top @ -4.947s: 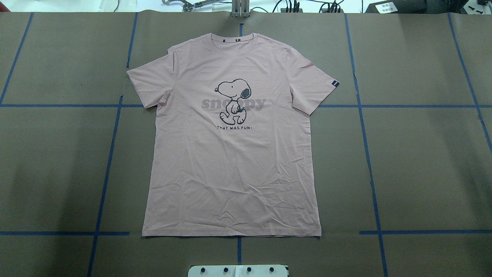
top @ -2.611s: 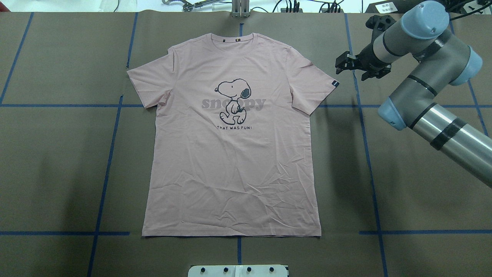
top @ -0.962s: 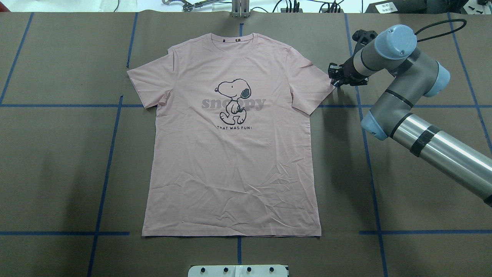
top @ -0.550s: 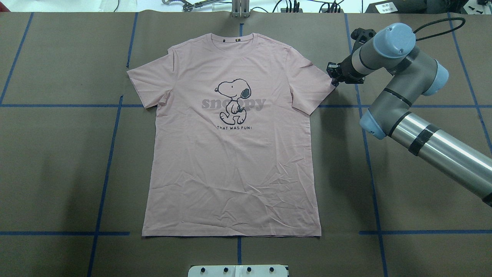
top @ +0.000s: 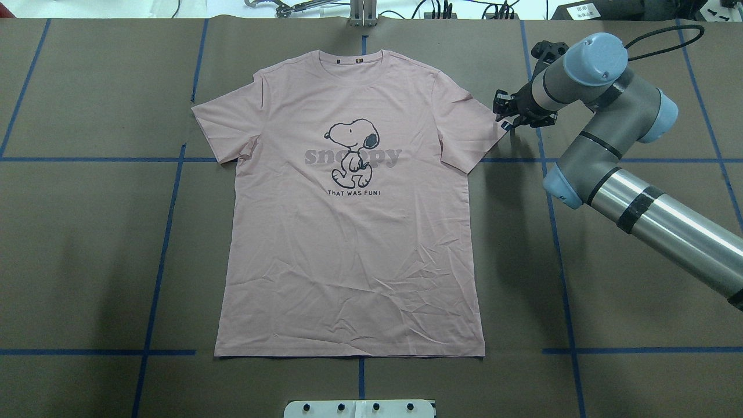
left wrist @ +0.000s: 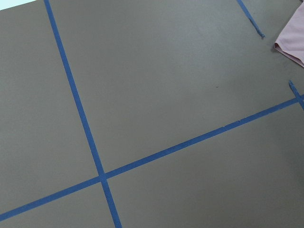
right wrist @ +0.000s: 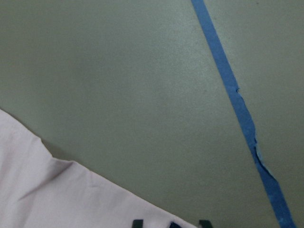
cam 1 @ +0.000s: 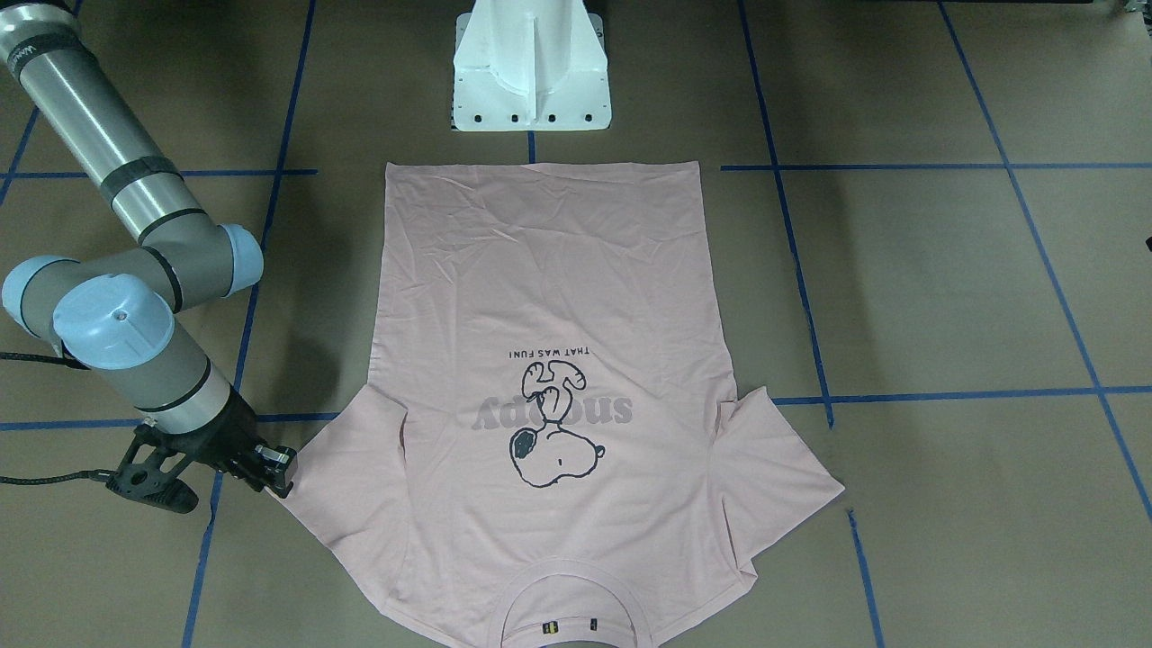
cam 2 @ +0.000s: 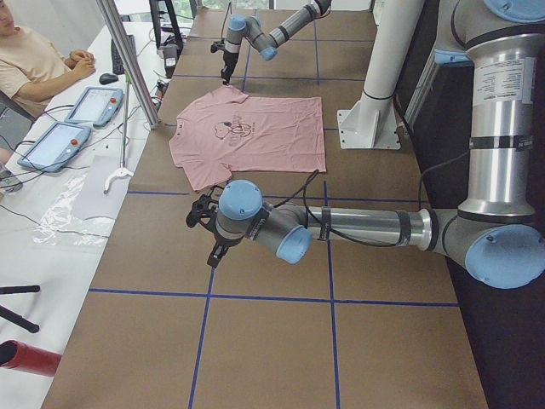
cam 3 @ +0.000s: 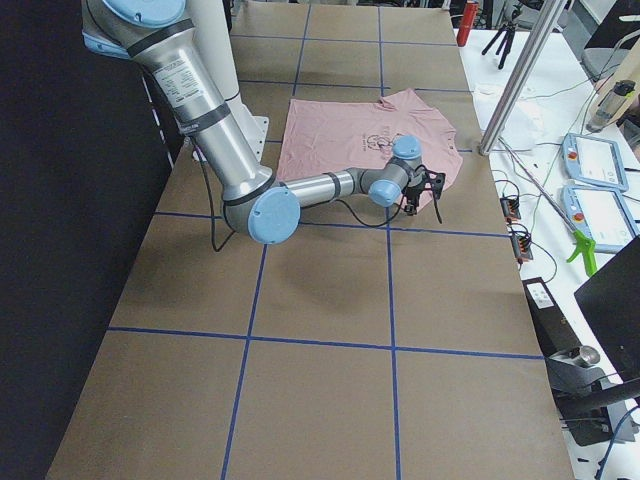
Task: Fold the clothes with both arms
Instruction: 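Move the right gripper down to the sleeve hem of the pink T-shirt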
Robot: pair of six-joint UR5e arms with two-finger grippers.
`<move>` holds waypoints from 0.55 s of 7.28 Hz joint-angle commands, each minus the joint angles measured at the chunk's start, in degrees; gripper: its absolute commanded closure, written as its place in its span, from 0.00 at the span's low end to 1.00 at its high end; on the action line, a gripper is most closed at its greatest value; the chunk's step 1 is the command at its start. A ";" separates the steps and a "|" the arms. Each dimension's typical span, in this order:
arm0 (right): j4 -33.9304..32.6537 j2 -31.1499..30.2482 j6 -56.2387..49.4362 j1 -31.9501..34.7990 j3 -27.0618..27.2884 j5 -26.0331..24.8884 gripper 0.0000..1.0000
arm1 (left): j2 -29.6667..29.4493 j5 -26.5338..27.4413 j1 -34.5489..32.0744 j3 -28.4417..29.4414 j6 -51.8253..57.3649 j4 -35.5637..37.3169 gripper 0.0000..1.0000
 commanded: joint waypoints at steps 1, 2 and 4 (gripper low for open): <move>-0.20 0.00 0.02 -0.29 -0.33 -0.45 0.30 | -0.01 0.00 0.00 -0.02 0.00 0.00 0.00; -0.20 0.00 0.02 -0.38 -0.51 -0.45 0.31 | 0.07 0.00 0.00 -0.02 0.00 0.00 0.00; -0.20 0.09 0.11 -0.38 -0.69 -0.45 1.00 | 0.08 0.00 -0.09 -0.11 0.00 -0.09 0.00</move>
